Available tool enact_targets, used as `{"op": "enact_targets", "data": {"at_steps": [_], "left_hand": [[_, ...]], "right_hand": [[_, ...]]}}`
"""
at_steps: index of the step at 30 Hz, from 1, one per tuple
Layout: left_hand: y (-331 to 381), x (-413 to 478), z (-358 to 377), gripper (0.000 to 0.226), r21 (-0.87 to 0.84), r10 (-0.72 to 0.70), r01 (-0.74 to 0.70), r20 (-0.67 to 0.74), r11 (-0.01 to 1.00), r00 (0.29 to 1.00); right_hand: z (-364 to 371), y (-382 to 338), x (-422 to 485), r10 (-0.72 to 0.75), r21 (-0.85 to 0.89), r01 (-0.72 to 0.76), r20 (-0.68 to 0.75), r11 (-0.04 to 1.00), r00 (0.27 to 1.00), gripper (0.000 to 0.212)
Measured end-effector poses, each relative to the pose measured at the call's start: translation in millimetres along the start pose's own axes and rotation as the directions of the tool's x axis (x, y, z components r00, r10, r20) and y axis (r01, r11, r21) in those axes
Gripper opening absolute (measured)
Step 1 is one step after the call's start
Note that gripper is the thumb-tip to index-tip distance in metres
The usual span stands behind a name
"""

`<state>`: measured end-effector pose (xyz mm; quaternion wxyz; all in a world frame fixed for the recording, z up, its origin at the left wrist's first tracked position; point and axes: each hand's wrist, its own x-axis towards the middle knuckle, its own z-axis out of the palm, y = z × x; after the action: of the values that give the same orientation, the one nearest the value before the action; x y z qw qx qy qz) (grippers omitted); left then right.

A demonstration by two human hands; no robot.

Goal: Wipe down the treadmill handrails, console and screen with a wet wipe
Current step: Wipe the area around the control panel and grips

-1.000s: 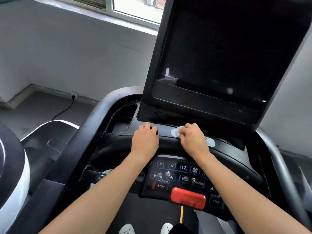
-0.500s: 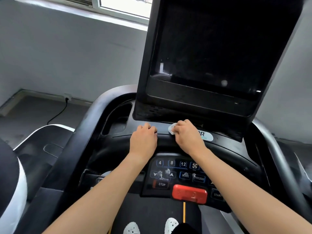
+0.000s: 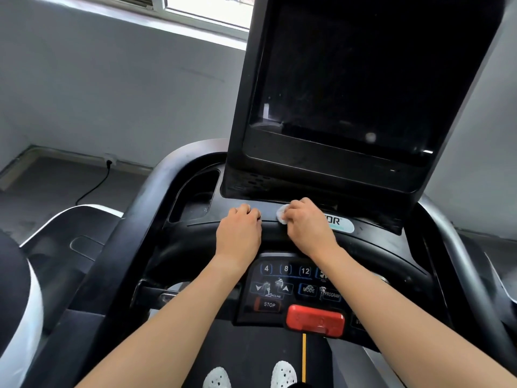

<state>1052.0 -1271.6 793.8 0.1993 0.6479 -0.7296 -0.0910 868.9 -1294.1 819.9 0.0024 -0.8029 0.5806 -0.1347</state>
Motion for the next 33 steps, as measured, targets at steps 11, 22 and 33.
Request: {"op": "enact_targets", "data": {"at_steps": [11, 22, 33], "left_hand": [[10.5, 0.4, 2.8, 0.012, 0.053, -0.035, 0.037, -0.026, 0.998, 0.999], [46.4, 2.6, 6.7, 0.023, -0.144, 0.04, -0.039, 0.009, 0.989, 0.999], [82.4, 7.9, 10.1, 0.02, -0.14, 0.079, -0.066, 0.088, 0.988, 0.993]], "right_hand": [[-2.8, -6.3, 6.2, -0.06, 0.105, 0.043, 0.165, 0.994, 0.985, 0.024], [-31.9, 61.7, -41.1, 0.354, 0.009, -0.354, -0.023, 0.935, 0.935, 0.027], [-32.8, 68.3, -33.3, 0.117, 0.119, -0.135, 0.145, 0.984, 0.982, 0.026]]}}
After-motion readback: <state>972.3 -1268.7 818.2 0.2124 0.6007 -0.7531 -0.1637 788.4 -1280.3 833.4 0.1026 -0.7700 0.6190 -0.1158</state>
